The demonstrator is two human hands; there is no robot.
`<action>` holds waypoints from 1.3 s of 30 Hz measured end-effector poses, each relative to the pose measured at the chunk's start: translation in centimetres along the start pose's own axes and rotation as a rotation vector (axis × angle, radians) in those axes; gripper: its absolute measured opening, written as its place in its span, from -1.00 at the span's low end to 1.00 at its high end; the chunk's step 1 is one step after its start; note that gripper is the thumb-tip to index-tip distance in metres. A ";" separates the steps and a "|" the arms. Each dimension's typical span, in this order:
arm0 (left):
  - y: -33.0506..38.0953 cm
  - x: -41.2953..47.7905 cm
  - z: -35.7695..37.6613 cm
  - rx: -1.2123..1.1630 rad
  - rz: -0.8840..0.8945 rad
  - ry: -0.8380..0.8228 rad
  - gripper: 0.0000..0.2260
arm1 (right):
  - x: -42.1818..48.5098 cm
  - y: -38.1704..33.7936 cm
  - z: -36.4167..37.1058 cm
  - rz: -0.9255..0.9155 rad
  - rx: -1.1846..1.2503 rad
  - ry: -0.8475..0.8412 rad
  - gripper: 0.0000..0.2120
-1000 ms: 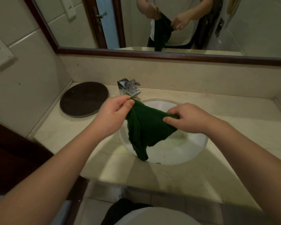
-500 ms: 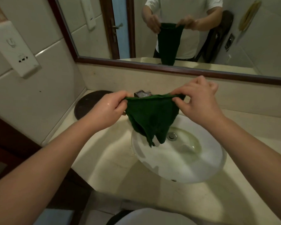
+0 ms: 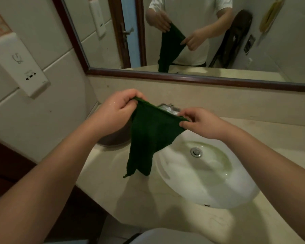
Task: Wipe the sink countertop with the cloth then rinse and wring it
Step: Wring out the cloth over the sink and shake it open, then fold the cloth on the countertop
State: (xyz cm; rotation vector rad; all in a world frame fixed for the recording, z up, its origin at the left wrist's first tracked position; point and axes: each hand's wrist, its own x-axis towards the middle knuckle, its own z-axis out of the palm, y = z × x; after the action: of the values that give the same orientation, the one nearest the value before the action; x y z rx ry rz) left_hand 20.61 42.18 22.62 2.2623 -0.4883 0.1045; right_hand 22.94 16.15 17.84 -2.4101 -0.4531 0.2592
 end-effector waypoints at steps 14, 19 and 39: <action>-7.3 -1.3 -4.5 0.023 -0.228 0.131 -0.74 | 4.8 -5.2 1.3 -0.010 0.065 0.201 -0.89; -7.8 -0.9 -5.5 0.096 -0.173 0.247 -0.78 | 4.5 -5.9 0.2 -0.086 0.039 0.298 -0.93; -16.6 -11.6 11.4 -0.349 -0.709 0.101 -0.82 | -2.1 4.2 17.3 0.452 0.475 -0.135 -0.85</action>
State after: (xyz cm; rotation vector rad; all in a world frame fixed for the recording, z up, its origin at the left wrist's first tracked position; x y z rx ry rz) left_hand 15.29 47.48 0.68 1.9479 0.3402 -0.2106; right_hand 16.94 22.31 2.08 -2.0017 0.1011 0.6513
